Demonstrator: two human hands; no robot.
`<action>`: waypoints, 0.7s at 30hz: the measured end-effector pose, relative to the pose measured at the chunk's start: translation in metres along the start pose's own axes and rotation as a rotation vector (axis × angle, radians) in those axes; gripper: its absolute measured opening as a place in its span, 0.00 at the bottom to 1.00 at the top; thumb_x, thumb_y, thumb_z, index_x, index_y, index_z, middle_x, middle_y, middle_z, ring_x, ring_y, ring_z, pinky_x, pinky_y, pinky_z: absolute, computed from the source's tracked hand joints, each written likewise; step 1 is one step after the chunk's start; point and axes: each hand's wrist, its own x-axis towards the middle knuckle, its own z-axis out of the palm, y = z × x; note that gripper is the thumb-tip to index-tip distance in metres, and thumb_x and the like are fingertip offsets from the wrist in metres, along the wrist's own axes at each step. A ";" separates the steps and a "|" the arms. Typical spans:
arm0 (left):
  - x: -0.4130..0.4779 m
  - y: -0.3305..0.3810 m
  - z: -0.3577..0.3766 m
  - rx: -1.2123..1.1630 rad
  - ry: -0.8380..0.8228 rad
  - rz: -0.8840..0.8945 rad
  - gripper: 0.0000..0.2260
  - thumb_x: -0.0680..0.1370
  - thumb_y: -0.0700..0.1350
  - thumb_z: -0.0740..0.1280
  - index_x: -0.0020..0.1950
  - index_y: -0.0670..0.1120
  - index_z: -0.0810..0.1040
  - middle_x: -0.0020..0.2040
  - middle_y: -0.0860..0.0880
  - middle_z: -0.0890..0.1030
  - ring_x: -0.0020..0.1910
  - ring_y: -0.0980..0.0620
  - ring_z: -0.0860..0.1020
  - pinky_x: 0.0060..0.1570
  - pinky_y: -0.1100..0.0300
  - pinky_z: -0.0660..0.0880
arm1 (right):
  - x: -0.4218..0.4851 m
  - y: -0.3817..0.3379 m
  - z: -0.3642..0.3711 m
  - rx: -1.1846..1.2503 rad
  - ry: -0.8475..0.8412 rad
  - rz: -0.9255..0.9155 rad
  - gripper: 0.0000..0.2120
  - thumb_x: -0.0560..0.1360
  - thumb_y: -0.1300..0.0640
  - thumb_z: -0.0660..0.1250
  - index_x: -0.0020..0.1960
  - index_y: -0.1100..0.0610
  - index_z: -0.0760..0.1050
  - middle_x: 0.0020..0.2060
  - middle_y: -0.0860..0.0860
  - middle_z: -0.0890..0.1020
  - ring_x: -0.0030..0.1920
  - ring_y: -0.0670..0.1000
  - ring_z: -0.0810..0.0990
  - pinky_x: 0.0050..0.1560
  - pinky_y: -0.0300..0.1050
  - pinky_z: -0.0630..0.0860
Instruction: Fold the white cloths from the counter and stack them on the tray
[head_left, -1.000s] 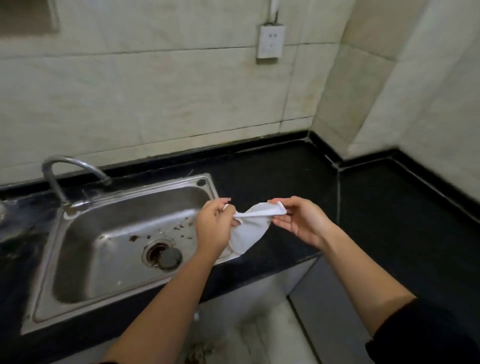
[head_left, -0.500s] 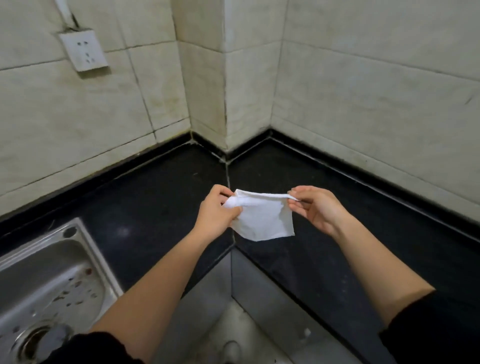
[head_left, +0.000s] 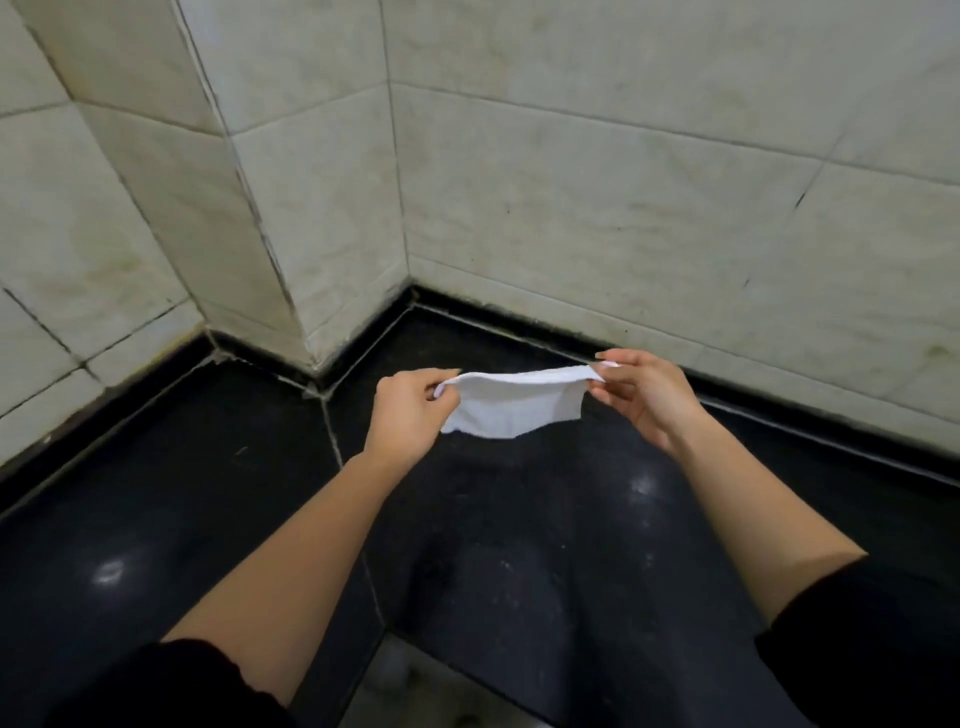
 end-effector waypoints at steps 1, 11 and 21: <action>0.004 -0.002 0.006 -0.003 0.003 0.034 0.12 0.74 0.38 0.68 0.55 0.45 0.84 0.47 0.52 0.85 0.44 0.56 0.81 0.46 0.65 0.76 | 0.006 0.001 -0.008 0.006 0.022 0.009 0.08 0.74 0.72 0.65 0.47 0.61 0.76 0.42 0.57 0.81 0.40 0.53 0.82 0.40 0.39 0.82; -0.054 -0.053 0.054 0.205 -0.444 -0.029 0.07 0.70 0.44 0.67 0.39 0.50 0.85 0.32 0.59 0.80 0.39 0.58 0.74 0.38 0.60 0.74 | -0.004 0.065 -0.082 -0.508 -0.117 0.547 0.09 0.72 0.69 0.67 0.52 0.70 0.79 0.40 0.63 0.84 0.35 0.53 0.84 0.40 0.44 0.83; -0.089 -0.086 0.069 0.146 -0.741 -0.298 0.05 0.72 0.44 0.70 0.43 0.47 0.86 0.37 0.52 0.84 0.38 0.56 0.81 0.40 0.63 0.79 | -0.027 0.122 -0.113 -0.652 -0.368 0.811 0.19 0.71 0.75 0.57 0.56 0.66 0.80 0.50 0.62 0.84 0.52 0.54 0.85 0.48 0.45 0.81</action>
